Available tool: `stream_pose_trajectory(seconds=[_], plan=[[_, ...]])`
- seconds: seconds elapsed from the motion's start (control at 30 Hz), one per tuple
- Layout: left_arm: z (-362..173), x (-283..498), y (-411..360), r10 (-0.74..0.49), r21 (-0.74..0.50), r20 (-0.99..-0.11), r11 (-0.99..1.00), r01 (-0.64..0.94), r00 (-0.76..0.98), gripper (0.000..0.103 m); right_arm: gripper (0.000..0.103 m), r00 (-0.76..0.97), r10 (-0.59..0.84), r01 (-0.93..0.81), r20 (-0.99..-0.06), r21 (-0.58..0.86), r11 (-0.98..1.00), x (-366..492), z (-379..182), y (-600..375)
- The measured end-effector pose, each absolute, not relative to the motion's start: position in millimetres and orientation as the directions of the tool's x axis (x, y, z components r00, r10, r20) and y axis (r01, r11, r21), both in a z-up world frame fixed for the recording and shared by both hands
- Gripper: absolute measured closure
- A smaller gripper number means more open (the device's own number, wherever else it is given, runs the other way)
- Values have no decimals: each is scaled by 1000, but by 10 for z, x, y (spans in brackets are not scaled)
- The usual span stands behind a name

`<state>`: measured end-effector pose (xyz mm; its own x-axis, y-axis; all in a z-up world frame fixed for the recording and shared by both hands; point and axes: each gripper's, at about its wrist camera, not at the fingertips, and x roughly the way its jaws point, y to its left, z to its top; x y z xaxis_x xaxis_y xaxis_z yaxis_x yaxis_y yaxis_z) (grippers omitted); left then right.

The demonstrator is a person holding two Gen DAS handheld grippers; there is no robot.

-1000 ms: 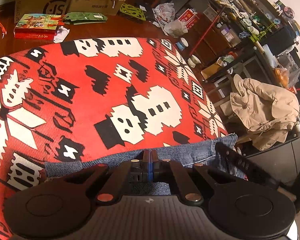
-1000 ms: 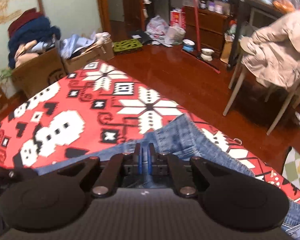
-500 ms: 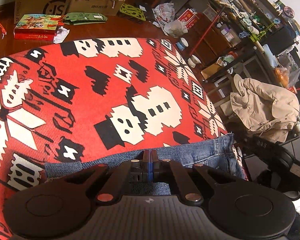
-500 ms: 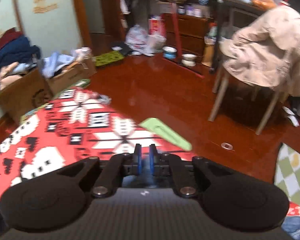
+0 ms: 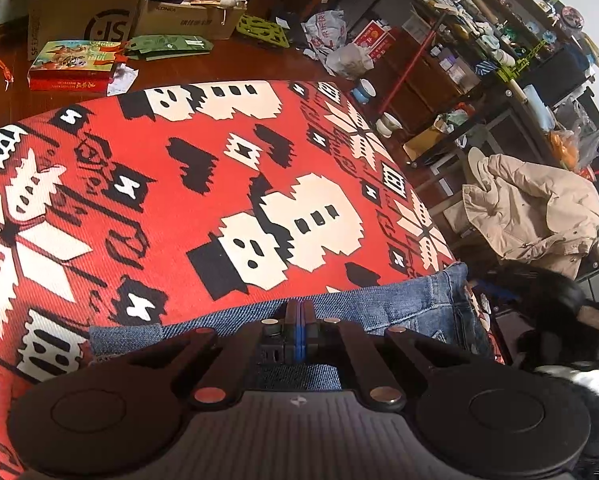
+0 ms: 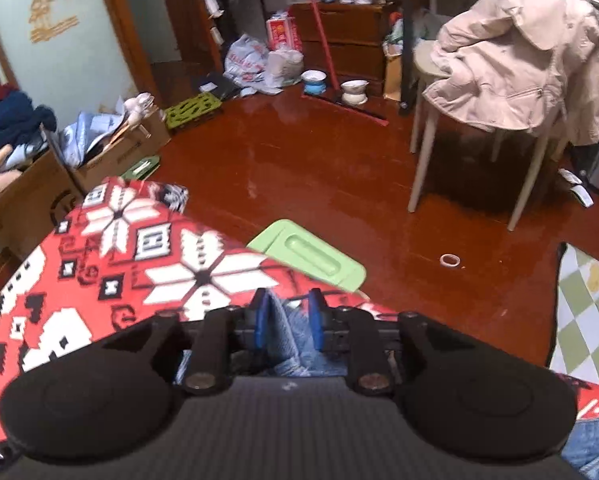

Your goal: Fold clothes

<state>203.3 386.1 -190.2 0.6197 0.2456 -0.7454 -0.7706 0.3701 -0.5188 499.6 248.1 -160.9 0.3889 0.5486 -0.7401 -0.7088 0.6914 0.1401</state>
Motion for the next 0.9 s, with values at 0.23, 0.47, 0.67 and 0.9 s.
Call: stream_pose_trajectory(seconds=[0.23,0.47,0.67,0.9], plan=[[-1911,2016,3897,232,-535,-745,351,-768,625,100,91,367,523,-706,-769,136,695,5009,-1407,2046],[-1889,2035,3869,248,-518,-747,365,-774,617,100,91,466,411,-625,-783,37,780,5062,-1658,1855],[-1902,2031,3915,236,-535,-747,342,-772,622,100,89,485,514,-559,-708,202,804,4965,-1360,1322],[-1843,2019,3825,233,-533,-746,352,-769,624,100,89,409,511,-679,-756,122,724,4274,-1380,1035]])
